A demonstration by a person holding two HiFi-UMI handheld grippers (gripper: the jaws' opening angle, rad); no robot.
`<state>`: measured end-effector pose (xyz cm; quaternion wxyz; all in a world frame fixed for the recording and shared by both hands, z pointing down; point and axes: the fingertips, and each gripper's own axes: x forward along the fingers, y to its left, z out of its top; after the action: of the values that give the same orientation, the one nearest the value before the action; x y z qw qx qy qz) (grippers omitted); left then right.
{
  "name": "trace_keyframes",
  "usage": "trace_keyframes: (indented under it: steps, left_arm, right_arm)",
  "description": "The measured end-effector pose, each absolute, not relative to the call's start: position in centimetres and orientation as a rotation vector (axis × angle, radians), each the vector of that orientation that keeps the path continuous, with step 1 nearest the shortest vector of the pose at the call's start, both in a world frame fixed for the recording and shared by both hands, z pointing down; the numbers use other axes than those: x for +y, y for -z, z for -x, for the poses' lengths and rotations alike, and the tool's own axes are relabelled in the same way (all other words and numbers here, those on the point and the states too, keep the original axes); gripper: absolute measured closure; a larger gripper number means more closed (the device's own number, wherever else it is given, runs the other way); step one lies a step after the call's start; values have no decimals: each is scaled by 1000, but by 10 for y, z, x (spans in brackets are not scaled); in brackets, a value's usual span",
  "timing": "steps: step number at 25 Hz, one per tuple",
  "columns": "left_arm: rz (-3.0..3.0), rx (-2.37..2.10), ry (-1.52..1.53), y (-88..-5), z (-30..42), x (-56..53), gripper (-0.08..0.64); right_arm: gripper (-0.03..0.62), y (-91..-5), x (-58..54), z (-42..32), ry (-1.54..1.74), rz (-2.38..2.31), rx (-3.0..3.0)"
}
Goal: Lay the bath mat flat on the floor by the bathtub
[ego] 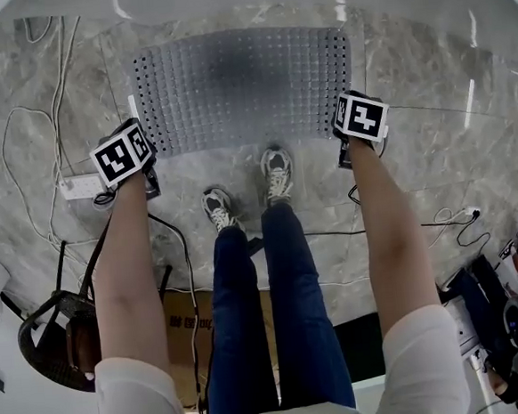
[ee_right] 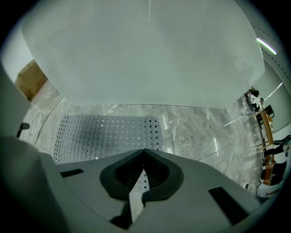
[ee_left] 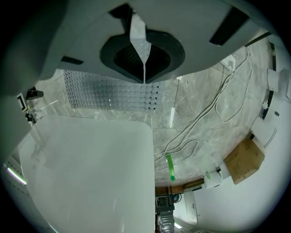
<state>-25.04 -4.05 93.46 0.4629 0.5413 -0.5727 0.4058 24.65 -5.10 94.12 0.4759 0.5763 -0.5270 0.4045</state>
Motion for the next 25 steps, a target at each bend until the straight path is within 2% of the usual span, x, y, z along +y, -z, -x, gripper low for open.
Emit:
trace_keyframes:
  steps: [15, 25]
  left_arm:
    - [-1482, -1397, -884, -775, 211, -28, 518]
    - [-1550, -1423, -808, -658, 212, -14, 518]
  right_arm:
    - [563, -777, -43, -194, -988, -1417, -1453]
    - [563, -659, -22, -178, -973, -1416, -1541]
